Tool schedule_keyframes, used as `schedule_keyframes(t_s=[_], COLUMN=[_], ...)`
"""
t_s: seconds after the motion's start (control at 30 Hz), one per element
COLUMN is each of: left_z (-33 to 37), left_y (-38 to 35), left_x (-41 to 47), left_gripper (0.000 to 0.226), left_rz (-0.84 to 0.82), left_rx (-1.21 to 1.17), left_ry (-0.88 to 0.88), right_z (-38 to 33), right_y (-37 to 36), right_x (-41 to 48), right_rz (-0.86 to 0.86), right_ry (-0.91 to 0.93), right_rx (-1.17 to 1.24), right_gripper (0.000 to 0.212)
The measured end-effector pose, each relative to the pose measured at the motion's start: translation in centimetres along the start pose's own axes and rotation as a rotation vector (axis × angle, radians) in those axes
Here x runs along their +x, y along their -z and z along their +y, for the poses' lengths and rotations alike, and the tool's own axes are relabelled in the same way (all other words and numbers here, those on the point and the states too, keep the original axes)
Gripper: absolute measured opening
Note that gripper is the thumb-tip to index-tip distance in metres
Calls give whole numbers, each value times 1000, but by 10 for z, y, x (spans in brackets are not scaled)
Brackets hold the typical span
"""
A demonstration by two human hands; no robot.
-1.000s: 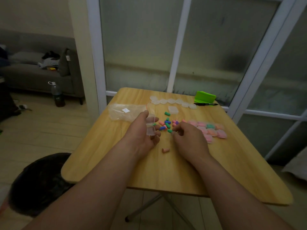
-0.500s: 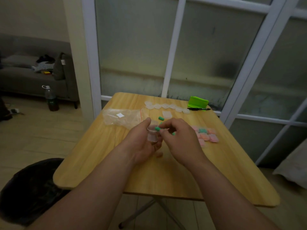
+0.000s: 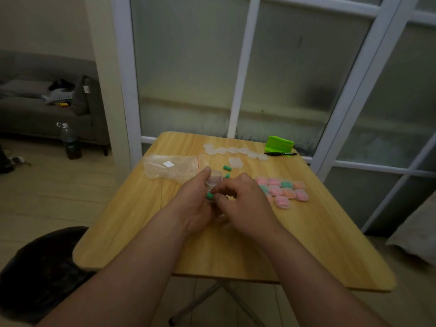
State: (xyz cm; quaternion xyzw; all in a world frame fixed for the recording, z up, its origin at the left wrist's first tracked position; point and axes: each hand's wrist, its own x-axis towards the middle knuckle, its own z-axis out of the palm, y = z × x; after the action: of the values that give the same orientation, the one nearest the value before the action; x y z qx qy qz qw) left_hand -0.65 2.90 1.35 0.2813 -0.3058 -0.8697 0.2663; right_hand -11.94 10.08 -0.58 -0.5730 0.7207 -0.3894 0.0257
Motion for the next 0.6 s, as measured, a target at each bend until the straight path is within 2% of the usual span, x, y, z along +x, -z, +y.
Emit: schedule_keyframes(t_s=[0.23,0.33,0.4,0.5,0.6], left_z=[3,6,10,18,22], left_y=[2,4,6,7,8], left_x=[5,5,8,10,13], left_gripper=[57,55,53,52,53], left_rz=[48,96,151,186,200], left_rx=[4,49,80,78,67], left_ry=[-42,-57,-76,-90,-89], right_z=[1,6,17,39,56], right_y=[0,10,18,30,29], right_x=[1,11,20,32,41], right_rz=[-23,62,153,220,156], right_ry=[-16,-65,-165,-287,-308], right_rx=[143,206,218,120,-69], right_gripper=[18,14,13,18,17])
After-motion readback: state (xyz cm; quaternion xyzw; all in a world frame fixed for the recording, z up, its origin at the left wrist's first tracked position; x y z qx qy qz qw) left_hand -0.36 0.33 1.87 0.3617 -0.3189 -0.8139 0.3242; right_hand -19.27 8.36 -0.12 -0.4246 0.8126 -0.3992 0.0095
